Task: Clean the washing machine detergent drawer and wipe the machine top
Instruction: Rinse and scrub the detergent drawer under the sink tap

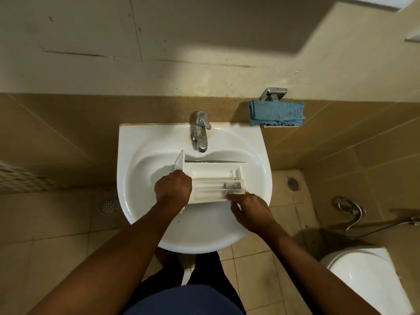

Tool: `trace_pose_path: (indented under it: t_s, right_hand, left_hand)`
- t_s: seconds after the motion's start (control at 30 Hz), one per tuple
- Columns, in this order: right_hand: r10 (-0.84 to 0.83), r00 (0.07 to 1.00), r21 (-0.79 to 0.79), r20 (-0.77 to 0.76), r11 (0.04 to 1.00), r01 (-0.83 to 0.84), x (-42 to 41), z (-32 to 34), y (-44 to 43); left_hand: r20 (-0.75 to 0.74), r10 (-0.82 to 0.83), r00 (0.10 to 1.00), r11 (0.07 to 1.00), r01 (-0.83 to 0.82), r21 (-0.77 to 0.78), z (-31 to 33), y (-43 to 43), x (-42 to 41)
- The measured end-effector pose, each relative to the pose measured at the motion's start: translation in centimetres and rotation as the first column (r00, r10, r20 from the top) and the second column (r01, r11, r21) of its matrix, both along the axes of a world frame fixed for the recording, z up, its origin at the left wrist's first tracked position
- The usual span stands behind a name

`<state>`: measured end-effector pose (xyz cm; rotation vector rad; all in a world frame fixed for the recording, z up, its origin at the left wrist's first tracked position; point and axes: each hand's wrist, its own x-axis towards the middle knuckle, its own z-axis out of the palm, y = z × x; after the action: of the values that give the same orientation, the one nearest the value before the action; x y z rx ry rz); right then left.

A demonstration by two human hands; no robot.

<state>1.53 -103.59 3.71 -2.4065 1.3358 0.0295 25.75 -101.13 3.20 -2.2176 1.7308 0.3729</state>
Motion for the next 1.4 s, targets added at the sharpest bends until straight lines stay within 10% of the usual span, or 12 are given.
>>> trace_pose_path:
  t_s: [0.53, 1.4]
  right_hand:
    - [-0.162, 0.986, 0.033, 0.05, 0.987, 0.16, -3.5, -0.1, -2.1]
    - [0.023, 0.998, -0.219, -0.065, 0.975, -0.037, 0.7, -2.6, 0.2]
  left_hand:
    - [-0.001, 0.039, 0.999, 0.999, -0.039, 0.011, -0.2, -0.2, -0.3]
    - [0.025, 0.015, 1.0, 1.0, -0.015, 0.01, 0.1, -0.2, -0.4]
